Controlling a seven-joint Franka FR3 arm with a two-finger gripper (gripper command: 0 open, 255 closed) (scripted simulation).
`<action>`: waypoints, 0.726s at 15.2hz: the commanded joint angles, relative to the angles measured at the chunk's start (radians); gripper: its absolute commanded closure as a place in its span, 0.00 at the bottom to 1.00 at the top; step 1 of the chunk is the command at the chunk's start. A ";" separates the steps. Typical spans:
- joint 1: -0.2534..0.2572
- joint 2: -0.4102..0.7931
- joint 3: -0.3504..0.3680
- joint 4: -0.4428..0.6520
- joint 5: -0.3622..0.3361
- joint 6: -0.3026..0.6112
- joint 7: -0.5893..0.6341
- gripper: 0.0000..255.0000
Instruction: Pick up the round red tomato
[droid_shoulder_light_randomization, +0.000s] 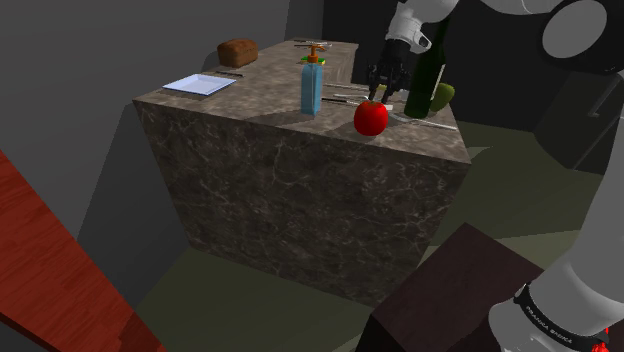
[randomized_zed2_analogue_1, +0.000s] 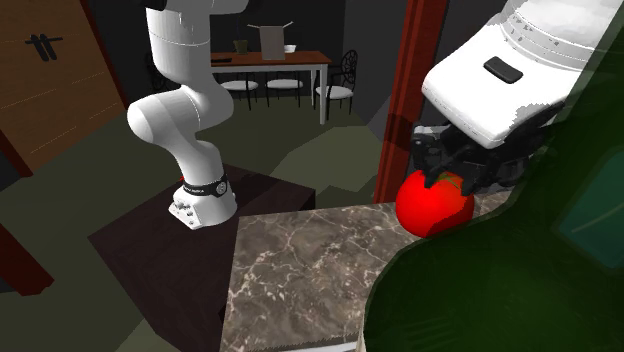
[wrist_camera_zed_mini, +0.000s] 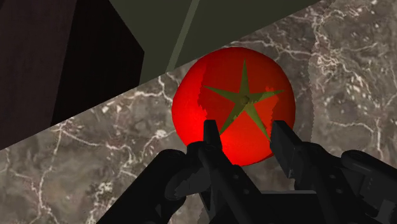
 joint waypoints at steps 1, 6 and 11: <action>0.000 0.000 0.000 -0.001 0.000 0.000 0.000 1.00; -0.006 0.007 0.001 0.063 0.003 -0.053 0.020 1.00; -0.015 0.023 0.002 0.152 0.010 -0.122 0.046 1.00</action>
